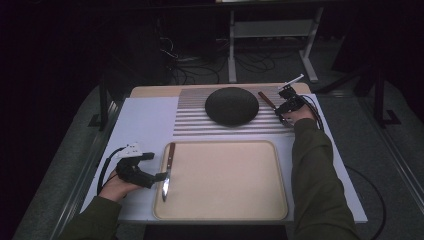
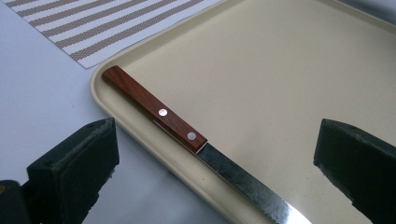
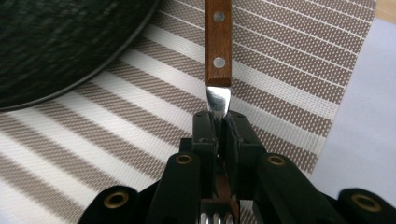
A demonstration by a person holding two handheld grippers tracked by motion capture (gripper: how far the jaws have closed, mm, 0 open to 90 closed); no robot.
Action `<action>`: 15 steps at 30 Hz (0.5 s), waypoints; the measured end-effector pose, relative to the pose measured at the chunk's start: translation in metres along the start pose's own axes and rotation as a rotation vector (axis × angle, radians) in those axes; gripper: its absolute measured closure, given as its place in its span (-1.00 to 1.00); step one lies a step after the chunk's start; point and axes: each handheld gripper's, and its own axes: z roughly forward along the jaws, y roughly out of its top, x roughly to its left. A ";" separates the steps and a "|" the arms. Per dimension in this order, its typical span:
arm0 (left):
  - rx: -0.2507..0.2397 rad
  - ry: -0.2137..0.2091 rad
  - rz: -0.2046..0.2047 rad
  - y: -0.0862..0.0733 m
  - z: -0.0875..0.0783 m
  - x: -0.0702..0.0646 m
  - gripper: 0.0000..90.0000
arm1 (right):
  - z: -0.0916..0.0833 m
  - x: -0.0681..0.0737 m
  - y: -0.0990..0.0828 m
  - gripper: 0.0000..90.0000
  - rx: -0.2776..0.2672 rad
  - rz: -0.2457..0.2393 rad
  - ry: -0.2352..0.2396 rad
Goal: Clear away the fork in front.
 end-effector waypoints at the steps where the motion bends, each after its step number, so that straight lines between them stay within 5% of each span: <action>1: 0.000 0.000 0.000 0.000 0.000 0.000 -1.00 | -0.003 0.001 -0.001 0.83 -0.005 -0.005 0.006; 7: -0.007 -0.006 -0.007 0.003 0.001 0.000 -1.00 | -0.029 0.018 -0.012 0.83 -0.044 -0.053 0.046; 15: -0.016 -0.016 -0.011 0.010 0.003 -0.002 -1.00 | -0.059 0.059 -0.030 0.83 -0.081 -0.143 0.082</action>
